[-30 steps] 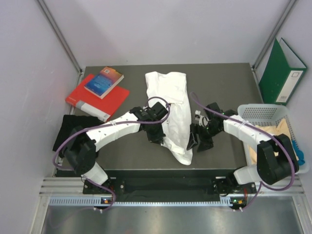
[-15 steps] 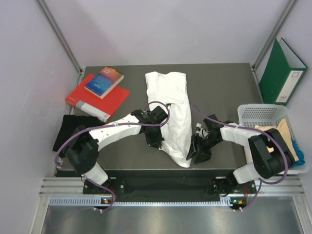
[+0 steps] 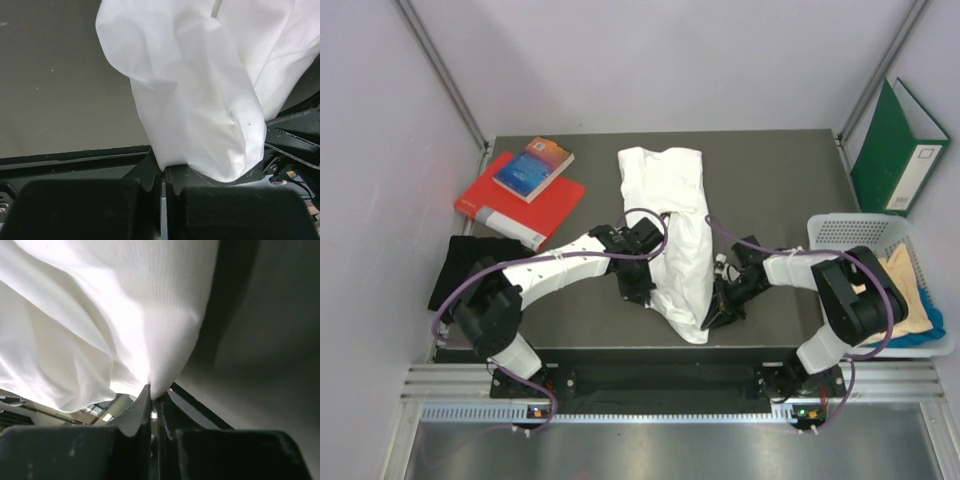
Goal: Fold and stack the t-shirts
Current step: Grab the bottom of the folded rectangular tshirt with both arms, then fold the folded rectangular tshirt in 1/3 of the way
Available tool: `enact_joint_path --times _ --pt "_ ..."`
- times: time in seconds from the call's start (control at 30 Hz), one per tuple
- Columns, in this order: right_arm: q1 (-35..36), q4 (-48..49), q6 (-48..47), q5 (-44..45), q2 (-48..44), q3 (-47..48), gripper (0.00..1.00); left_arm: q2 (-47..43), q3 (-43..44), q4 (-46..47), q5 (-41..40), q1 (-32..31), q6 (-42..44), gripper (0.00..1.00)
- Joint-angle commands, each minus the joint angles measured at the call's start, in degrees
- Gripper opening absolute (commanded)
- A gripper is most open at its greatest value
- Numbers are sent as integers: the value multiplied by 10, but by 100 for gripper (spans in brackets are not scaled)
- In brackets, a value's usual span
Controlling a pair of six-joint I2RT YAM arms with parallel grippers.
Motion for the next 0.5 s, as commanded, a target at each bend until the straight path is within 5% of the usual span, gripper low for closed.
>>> enact_joint_path --times 0.0,0.2,0.47 --pt "8 -70 -32 -5 -28 53 0 -12 19 -33 -23 0 2 0" --pt "0 -170 -65 22 -68 183 0 -22 67 -62 -70 7 5 0" --pt "-46 -184 -96 37 -6 297 0 36 149 -67 -84 55 52 0"
